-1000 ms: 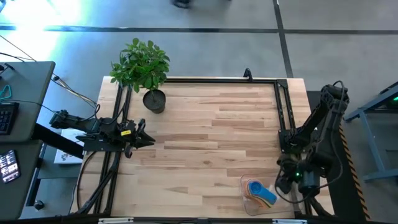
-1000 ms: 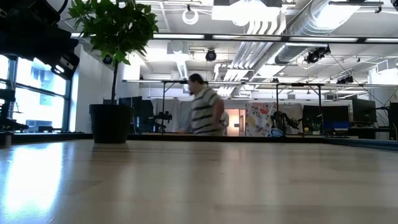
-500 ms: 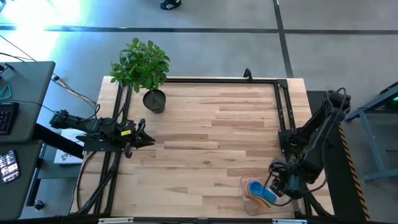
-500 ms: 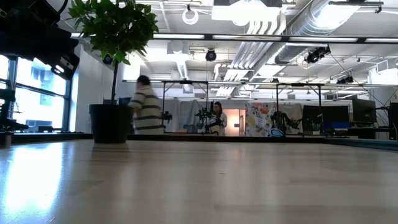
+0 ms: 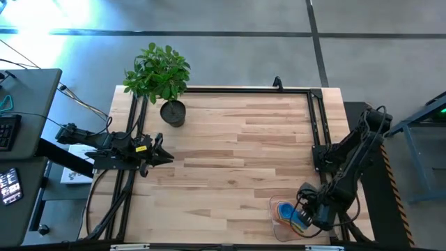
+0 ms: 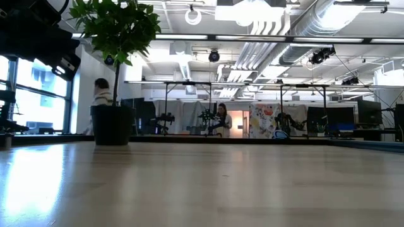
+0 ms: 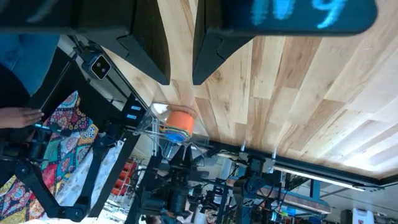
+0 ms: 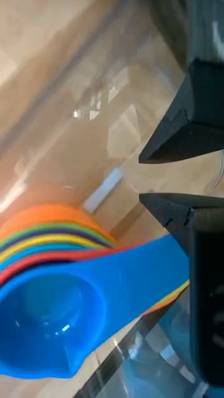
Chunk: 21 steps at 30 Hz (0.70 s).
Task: Nest measuring cups in basket
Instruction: Put the stacked measuring cups into the transparent bin
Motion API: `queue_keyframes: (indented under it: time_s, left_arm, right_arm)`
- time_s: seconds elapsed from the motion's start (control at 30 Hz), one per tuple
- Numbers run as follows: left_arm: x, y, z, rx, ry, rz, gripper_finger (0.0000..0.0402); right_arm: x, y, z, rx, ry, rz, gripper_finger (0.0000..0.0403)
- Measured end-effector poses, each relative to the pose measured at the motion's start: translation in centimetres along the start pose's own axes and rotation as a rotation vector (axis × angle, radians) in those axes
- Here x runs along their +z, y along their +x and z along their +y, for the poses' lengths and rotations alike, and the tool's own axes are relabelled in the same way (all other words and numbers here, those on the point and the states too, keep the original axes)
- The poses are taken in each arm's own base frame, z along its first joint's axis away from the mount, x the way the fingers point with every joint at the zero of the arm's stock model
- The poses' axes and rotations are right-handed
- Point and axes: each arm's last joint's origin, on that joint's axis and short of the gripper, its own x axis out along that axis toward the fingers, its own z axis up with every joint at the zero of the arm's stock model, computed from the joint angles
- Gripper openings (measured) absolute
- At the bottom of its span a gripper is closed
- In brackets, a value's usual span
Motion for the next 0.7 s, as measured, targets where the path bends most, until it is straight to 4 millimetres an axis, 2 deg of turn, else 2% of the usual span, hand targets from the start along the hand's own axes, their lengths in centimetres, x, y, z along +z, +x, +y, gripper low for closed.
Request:
queue_keyframes:
  time_s: [0.3, 0.7]
  left_arm:
    - [0.0, 0.0, 0.0, 0.0, 0.0, 0.0, 0.0058]
    - [0.0, 0.0, 0.0, 0.0, 0.0, 0.0, 0.0058]
  right_arm:
    - [-0.5, 1.5, 1.0, 0.021, 0.031, 0.016, 0.0048]
    - [-0.8, 1.5, 2.2, 0.133, 0.066, 0.055, 0.0008]
